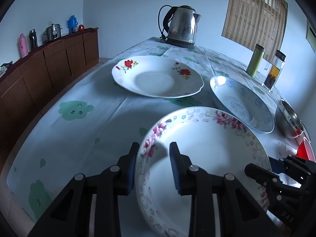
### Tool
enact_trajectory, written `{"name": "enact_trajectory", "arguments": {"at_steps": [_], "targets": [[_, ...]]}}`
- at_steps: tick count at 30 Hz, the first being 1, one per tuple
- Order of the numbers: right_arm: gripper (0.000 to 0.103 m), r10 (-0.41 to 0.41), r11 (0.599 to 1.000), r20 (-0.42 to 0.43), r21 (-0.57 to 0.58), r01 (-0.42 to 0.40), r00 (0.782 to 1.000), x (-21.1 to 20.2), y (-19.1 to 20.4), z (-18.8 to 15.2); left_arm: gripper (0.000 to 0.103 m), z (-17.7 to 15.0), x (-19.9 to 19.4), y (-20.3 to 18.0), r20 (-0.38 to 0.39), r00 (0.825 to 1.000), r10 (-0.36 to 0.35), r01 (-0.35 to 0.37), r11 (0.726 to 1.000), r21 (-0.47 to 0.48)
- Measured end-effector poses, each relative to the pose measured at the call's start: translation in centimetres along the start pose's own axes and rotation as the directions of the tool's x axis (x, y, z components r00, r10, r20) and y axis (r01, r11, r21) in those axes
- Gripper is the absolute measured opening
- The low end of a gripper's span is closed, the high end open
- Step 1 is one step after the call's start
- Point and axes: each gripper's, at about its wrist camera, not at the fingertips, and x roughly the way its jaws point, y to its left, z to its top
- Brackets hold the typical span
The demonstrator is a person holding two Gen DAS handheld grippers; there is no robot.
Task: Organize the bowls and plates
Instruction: 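Close both tools on the floral plate rim and lift it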
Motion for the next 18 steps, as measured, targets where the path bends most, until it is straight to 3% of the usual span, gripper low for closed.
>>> {"name": "enact_trajectory", "arguments": {"at_steps": [18], "targets": [[0.029,-0.009,1.0,0.04,-0.004,0.009,0.999,-0.93,-0.16,-0.05,0.029,0.51,-0.85,-0.88,0.093,0.995,0.042,-0.046,0.998,0.043]]}}
